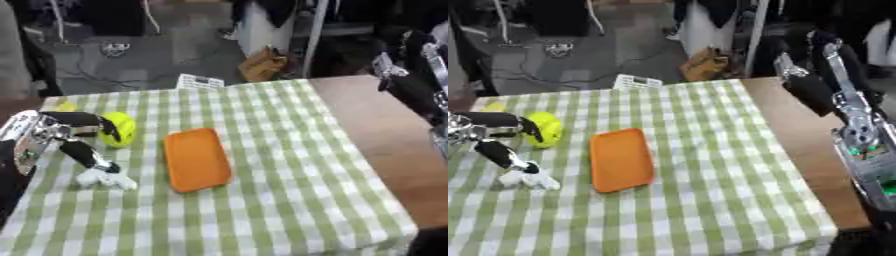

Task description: Pick up objects on the table and place them in the box.

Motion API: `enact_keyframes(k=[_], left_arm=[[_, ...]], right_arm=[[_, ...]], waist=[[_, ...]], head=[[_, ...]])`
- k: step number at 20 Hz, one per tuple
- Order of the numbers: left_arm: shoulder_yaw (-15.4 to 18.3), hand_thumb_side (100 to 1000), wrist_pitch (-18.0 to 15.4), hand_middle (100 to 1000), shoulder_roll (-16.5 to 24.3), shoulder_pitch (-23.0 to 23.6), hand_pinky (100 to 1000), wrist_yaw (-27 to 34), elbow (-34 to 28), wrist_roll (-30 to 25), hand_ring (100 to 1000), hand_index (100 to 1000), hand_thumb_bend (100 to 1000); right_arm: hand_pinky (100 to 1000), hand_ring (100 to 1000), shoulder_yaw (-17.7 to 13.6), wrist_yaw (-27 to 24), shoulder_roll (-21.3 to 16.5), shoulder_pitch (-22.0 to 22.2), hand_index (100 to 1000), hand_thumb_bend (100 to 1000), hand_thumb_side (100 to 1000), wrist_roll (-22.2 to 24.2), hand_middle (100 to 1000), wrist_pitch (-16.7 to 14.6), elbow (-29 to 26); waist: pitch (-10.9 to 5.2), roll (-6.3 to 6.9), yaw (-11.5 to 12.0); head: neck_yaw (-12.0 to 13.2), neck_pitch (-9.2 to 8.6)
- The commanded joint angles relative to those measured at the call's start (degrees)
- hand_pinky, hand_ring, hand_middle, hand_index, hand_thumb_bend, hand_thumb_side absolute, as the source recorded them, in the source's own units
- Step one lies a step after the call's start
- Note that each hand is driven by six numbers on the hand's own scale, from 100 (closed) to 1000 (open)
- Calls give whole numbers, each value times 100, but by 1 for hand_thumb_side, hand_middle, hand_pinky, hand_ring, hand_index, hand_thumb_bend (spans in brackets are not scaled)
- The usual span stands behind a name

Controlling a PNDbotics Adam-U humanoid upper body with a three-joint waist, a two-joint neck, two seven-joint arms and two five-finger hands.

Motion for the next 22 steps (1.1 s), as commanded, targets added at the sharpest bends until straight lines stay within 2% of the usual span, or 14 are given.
enact_keyframes(k=[1, 2, 7, 8, 9, 10, 11, 12, 14, 22], left_arm=[[34, 621, -1114, 791, 266, -95, 670, -170, -47, -1462, 762, 856, 942], [69, 610, -1030, 785, 272, -72, 654, -255, -31, -1474, 755, 851, 912], [233, 586, -756, 755, 290, -2, 646, -541, 25, -1485, 735, 835, 872], [252, 546, -724, 739, 297, 7, 635, -577, 43, -1485, 721, 824, 837], [272, 546, -688, 739, 299, 16, 635, -625, 64, -1485, 721, 824, 837], [284, 482, -652, 718, 304, 24, 621, -674, 89, -1485, 703, 791, 786], [295, 482, -609, 718, 301, 31, 621, -738, 116, -1485, 703, 791, 786], [312, 422, -575, 709, 292, 31, 609, -804, 132, -1484, 689, 787, 757], [360, 383, -496, 708, 270, 30, 610, -945, 146, -1468, 690, 787, 728], [505, 364, -374, 703, 92, -11, 614, -1273, 452, -1220, 692, 786, 672]], right_arm=[[351, 556, -44, -25, -101, -58, 818, 266, 647, -9, 580, -6, -34], [351, 556, -46, -26, -101, -56, 818, 266, 647, -10, 580, -7, -32], [351, 556, -51, -25, -98, -48, 818, 266, 647, -17, 580, -7, -28], [351, 556, -51, -25, -98, -48, 818, 265, 648, -17, 580, -7, -28], [351, 556, -51, -25, -97, -47, 818, 265, 648, -17, 580, -8, -28], [351, 556, -50, -24, -98, -46, 818, 265, 648, -16, 580, -8, -27], [351, 556, -48, -24, -98, -44, 818, 265, 648, -14, 580, -8, -25], [351, 556, -49, -24, -98, -42, 819, 264, 648, -13, 580, -8, -24], [351, 556, -49, -25, -95, -39, 819, 264, 648, -13, 580, -8, -23], [350, 555, -42, -31, -88, -32, 819, 264, 648, -6, 579, -10, -18]], waist=[[-97, -8, -7], [-96, -8, -5], [-95, -10, 9], [-95, -11, 13], [-95, -12, 15], [-94, -14, 20], [-94, -16, 23], [-94, -18, 26], [-93, -21, 27], [-94, -32, 33]], head=[[-27, -44], [-33, -43], [-44, -38], [-48, -40], [-51, -41], [-53, -40], [-53, -38], [-54, -36], [-58, -34], [-66, -29]])
